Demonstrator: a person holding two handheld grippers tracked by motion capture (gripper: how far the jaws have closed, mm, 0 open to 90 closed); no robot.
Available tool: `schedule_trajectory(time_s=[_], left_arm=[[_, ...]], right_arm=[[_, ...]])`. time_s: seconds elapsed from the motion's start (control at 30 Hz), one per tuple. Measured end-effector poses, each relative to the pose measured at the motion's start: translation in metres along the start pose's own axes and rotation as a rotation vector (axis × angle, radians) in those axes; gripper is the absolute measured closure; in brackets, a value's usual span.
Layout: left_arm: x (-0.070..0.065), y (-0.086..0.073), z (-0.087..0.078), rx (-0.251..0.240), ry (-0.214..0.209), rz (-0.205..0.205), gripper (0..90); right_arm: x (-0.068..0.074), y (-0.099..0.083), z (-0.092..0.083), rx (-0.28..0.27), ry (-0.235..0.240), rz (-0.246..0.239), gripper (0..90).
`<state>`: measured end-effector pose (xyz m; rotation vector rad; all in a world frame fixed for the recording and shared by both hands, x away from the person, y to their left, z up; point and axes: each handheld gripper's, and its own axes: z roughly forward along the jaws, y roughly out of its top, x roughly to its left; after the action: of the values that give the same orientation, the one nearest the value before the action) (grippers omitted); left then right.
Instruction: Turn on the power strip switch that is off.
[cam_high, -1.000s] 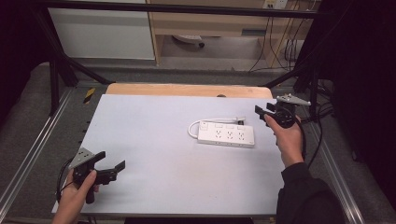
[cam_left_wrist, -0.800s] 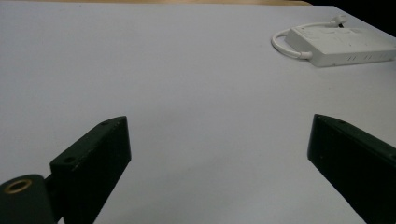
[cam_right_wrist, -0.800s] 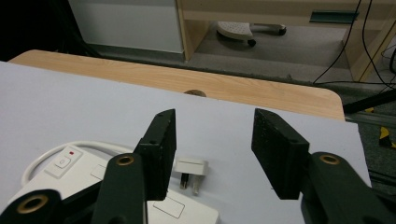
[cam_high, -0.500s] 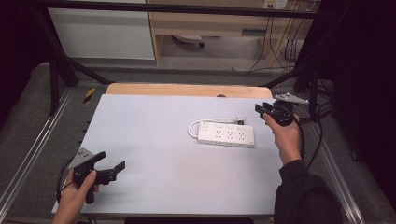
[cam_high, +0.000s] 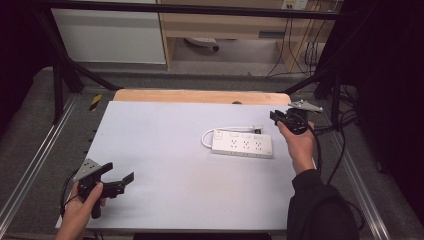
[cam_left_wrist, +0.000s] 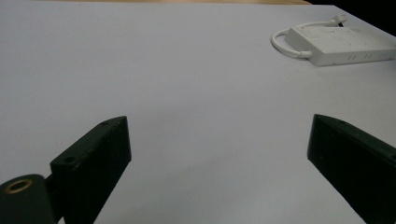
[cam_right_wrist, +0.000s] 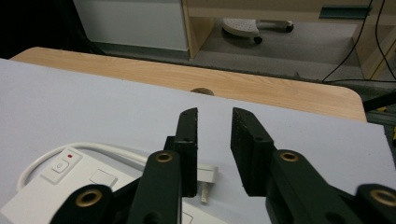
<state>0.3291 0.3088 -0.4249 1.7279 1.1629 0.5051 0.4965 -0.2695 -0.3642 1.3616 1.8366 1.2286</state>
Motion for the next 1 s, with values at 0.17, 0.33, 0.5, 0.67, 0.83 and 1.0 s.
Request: schedule_trajectory(time_s=[0.17, 0.33, 0.5, 0.67, 0.83, 1.0], left_arm=[[0.0, 0.0, 0.0, 0.001, 0.0, 0.002, 6.2], [0.0, 0.0, 0.0, 0.002, -0.002, 0.004, 6.2], [0.0, 0.0, 0.0, 0.002, -0.001, 0.005, 6.2], [0.0, 0.0, 0.0, 0.002, -0.001, 0.005, 6.2], [0.0, 0.0, 0.0, -0.001, -0.004, 0.006, 6.2], [0.0, 0.0, -0.001, 0.003, 0.0, 0.007, 6.2]], right_arm=[[0.005, -0.002, 0.006, -0.003, -0.003, -0.01, 77.9], [0.008, -0.003, 0.009, 0.002, 0.003, -0.018, 78.8], [0.008, -0.008, 0.015, 0.019, 0.003, -0.013, 78.8], [0.008, -0.015, 0.02, 0.037, 0.001, -0.006, 79.3], [0.009, -0.019, 0.023, 0.044, 0.003, -0.012, 80.9], [0.01, -0.024, 0.027, 0.054, 0.004, -0.018, 83.0]])
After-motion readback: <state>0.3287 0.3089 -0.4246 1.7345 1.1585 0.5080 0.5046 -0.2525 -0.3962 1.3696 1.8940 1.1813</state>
